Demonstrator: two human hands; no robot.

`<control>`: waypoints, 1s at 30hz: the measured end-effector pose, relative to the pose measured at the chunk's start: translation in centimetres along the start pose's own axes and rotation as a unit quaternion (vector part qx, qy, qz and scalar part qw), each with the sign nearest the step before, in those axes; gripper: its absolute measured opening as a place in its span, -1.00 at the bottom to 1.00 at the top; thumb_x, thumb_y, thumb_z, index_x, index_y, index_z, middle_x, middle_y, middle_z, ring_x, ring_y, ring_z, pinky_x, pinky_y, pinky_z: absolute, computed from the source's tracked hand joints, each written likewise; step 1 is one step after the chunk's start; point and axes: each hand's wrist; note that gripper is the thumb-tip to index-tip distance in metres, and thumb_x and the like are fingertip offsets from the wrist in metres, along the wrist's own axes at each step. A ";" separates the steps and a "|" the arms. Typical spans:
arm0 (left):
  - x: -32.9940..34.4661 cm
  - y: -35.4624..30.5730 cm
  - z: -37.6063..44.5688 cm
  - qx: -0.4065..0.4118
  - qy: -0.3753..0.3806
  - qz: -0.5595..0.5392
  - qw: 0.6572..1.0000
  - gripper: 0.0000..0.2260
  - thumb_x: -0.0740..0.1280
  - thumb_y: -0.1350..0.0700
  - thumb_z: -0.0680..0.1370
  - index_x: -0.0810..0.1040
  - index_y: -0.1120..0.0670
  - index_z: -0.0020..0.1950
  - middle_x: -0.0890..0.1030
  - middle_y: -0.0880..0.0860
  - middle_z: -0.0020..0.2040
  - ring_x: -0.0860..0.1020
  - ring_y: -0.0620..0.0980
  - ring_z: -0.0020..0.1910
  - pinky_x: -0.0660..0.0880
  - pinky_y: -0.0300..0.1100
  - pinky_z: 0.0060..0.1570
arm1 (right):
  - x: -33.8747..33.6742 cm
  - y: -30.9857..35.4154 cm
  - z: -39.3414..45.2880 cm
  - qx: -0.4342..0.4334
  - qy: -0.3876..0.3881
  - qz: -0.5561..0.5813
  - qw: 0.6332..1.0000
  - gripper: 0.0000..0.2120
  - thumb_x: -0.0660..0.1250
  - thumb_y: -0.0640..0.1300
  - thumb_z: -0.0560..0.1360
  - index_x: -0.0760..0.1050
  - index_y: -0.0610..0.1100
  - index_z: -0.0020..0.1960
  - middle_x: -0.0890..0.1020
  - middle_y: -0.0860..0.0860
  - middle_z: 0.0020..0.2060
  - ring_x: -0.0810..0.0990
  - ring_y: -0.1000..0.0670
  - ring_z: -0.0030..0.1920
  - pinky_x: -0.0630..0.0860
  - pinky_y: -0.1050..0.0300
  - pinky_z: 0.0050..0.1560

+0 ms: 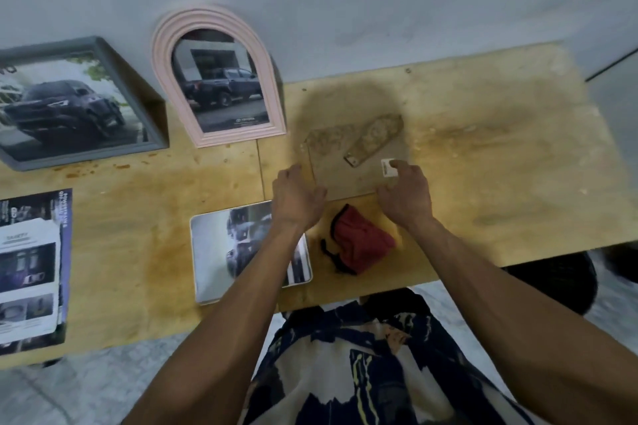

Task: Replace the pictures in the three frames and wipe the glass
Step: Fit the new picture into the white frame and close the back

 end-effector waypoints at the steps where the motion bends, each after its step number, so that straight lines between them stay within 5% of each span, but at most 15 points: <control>1: 0.4 -0.8 0.6 -0.007 0.003 0.003 1.000 -0.43 0.40 -0.07 0.54 0.37 0.17 0.44 0.43 0.20 0.35 0.39 0.19 0.35 0.40 -0.03 0.27 | -0.5 -0.4 1.3 0.002 -0.001 0.003 1.000 -0.50 0.30 -0.07 0.52 0.33 -0.07 0.44 0.40 -0.14 0.33 0.41 -0.20 0.30 0.41 0.00 0.19; 4: 1.4 -2.4 2.2 -0.037 0.010 0.014 0.999 -0.49 0.41 -0.13 0.51 0.44 0.17 0.30 0.48 0.24 0.24 0.44 0.24 0.25 0.44 0.00 0.21 | -1.7 -0.8 4.4 0.019 -0.003 -0.004 1.000 -0.46 0.29 -0.02 0.52 0.30 -0.16 0.45 0.40 -0.19 0.35 0.36 -0.24 0.34 0.36 -0.05 0.27; 11: 3.0 -5.8 4.6 -0.128 0.014 0.008 0.992 -0.44 0.40 -0.03 0.53 0.35 0.22 0.42 0.40 0.27 0.32 0.40 0.26 0.31 0.36 -0.05 0.32 | -1.7 -1.4 10.2 0.021 0.044 -0.057 0.997 -0.37 -0.06 0.09 0.43 0.38 -0.22 0.35 0.45 -0.16 0.32 0.37 -0.17 0.33 0.28 -0.05 0.31; 17: 3.0 -7.7 5.6 -0.206 -0.034 -0.051 0.977 -0.57 0.45 0.04 0.49 0.52 0.25 0.26 0.56 0.22 0.26 0.49 0.22 0.29 0.44 -0.08 0.25 | -2.4 -0.4 10.6 0.088 0.038 0.051 0.994 -0.46 0.30 0.07 0.52 0.33 -0.19 0.39 0.41 -0.18 0.32 0.38 -0.20 0.33 0.34 -0.03 0.34; 20: 2.4 -7.9 5.7 -0.225 -0.049 -0.101 0.968 -0.52 0.45 -0.13 0.26 0.63 0.18 0.02 0.67 0.09 0.09 0.61 0.11 0.16 0.57 -0.05 0.18 | -2.6 0.2 11.1 0.133 0.032 0.122 0.983 -0.41 0.40 0.14 0.42 0.41 -0.13 0.34 0.48 -0.13 0.27 0.47 -0.14 0.27 0.42 0.04 0.23; 22: 2.3 -6.9 5.7 -0.242 -0.060 -0.127 0.960 -0.51 0.41 -0.09 0.25 0.64 0.16 0.08 0.68 0.11 0.08 0.63 0.11 0.11 0.61 -0.03 0.11 | -3.0 0.4 11.0 0.149 0.037 0.158 0.975 -0.30 0.43 0.22 0.34 0.42 -0.14 0.35 0.51 -0.12 0.27 0.53 -0.12 0.21 0.50 0.05 0.14; 25: 1.4 -6.6 5.1 -0.251 -0.072 -0.176 0.949 -0.55 0.44 0.07 0.29 0.60 0.20 0.14 0.67 0.15 0.11 0.64 0.06 0.10 0.56 -0.28 -0.05 | -3.2 0.8 10.1 0.137 0.044 0.175 0.974 -0.27 0.45 0.23 0.34 0.42 -0.16 0.36 0.55 -0.09 0.23 0.58 -0.09 0.12 0.54 0.05 0.05; 30: -0.9 -4.1 3.0 -0.215 -0.074 -0.189 0.955 -0.45 0.58 0.12 0.41 0.48 0.24 0.32 0.56 0.01 0.09 0.54 -0.04 0.07 0.49 -0.28 0.08 | -2.6 2.6 6.6 0.121 0.028 0.236 0.964 -0.24 0.45 0.26 0.20 0.45 -0.12 0.27 0.59 -0.03 0.05 0.64 -0.03 -0.08 0.64 -0.08 -0.05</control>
Point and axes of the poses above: each hand's wrist, its own z-axis towards the middle knuckle, its own x-axis out of the palm, y = z × x
